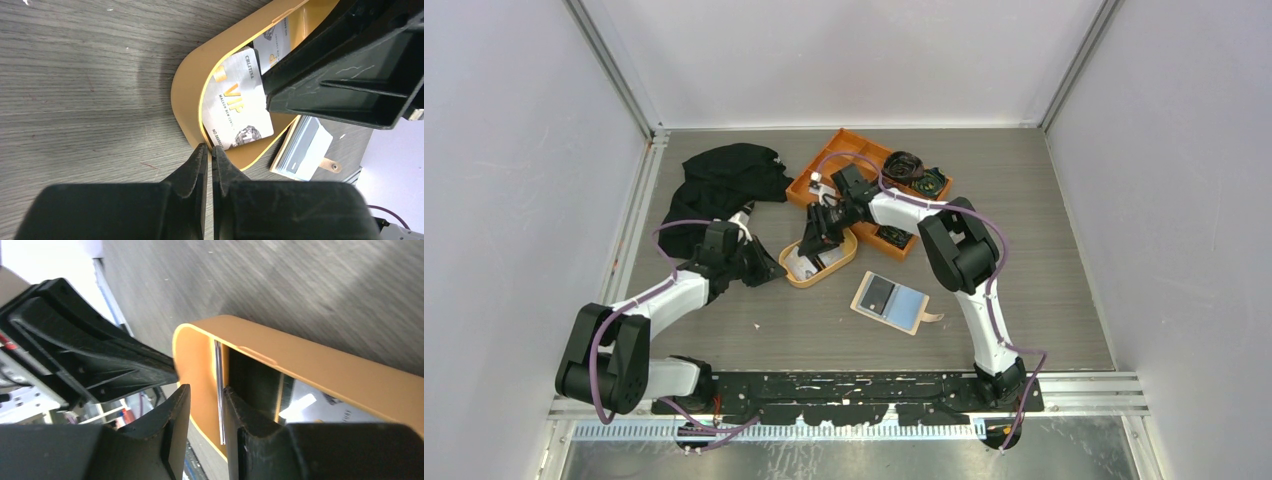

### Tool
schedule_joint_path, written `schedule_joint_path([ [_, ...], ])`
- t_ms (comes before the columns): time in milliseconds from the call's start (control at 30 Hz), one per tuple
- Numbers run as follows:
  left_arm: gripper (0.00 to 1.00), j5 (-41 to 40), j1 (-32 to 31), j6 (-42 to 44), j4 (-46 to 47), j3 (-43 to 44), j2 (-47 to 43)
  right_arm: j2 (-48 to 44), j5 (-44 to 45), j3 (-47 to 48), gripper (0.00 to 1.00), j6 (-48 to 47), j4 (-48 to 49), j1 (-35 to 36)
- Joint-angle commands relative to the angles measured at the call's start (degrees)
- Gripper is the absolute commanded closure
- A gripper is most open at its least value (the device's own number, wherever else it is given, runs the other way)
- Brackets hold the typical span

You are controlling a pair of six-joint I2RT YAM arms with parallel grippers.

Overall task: Put the credit cards into the card holder
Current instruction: Pick up the credit card from the storage box.

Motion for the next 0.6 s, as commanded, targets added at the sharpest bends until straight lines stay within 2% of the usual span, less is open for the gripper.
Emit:
schedule_joint_path([
  [0, 0.95, 0.66, -0.54, -0.11, 2.6, 0.22, -0.27, -1.33, 6.25, 2.4, 0.64, -6.14, -6.9, 2.06],
  [100, 0.95, 0.66, -0.61, -0.15, 2.72, 0.22, -0.06, -0.39, 3.84, 2.49, 0.62, -5.08, -6.64, 2.12],
  [200, 0.95, 0.99, -0.61, -0.15, 3.09, 0.09, 0.52, 0.11, -2.11, 0.48, 0.64, 0.19, 0.29, 2.3],
  [433, 0.95, 0.91, -0.62, -0.29, 3.3, -0.3, 0.27, -0.12, -6.13, -2.09, 0.7, 6.25, 7.96, 2.7],
  [567, 0.95, 0.85, -0.53, -0.27, 3.25, -0.42, -0.03, 0.34, 0.2, 0.19, 0.71, -0.3, -0.75, 2.74],
])
